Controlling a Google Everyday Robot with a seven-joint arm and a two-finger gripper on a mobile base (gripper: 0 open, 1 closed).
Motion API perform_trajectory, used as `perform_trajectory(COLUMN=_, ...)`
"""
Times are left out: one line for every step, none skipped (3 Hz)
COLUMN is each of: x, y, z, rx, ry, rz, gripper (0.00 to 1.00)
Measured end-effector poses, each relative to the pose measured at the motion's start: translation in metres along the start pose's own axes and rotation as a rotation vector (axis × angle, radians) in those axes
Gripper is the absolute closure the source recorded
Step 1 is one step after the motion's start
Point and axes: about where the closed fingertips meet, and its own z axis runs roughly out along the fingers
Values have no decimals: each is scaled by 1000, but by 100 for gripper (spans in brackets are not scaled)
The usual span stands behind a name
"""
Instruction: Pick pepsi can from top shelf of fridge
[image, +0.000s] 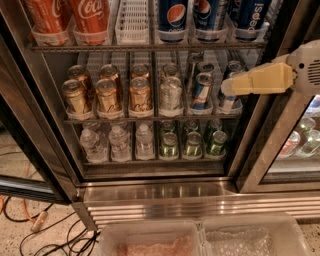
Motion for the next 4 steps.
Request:
perform_trajectory(x=-2, y=2, z=1, rx=-3, ry=-9, rz=0, gripper=0)
perform_trajectory(x=-12, y=1, z=9, rx=19, ry=-80, rz=14, gripper=0)
perform_trajectory(x=-27, y=3, z=19, rx=76, ry=-197, rz=26, gripper=0)
perform_trajectory(x=-37, y=-4, z=25, rx=153, ry=-294, rz=44, gripper=0)
